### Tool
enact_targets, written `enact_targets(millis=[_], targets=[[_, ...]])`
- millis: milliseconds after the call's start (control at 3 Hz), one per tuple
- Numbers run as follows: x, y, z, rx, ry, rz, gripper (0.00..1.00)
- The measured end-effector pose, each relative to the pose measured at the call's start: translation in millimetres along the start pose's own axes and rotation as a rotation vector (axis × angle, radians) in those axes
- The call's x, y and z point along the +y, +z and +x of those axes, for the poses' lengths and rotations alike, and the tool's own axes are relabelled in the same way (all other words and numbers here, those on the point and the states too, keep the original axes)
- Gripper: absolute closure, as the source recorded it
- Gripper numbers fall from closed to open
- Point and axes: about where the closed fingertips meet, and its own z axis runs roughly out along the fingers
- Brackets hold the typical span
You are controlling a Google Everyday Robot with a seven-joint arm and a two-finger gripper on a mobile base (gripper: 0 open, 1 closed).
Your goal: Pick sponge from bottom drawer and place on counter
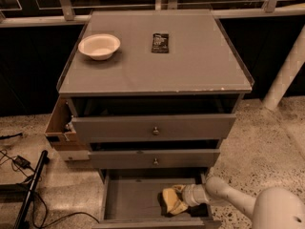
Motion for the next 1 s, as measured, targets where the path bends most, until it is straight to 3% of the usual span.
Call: enact_targets(millis=[667,1000], targets=[[-3,-152,-76,0.013,0.060,0.158,1.00],[2,-174,-97,0.037,0.015,0.151,1.00]])
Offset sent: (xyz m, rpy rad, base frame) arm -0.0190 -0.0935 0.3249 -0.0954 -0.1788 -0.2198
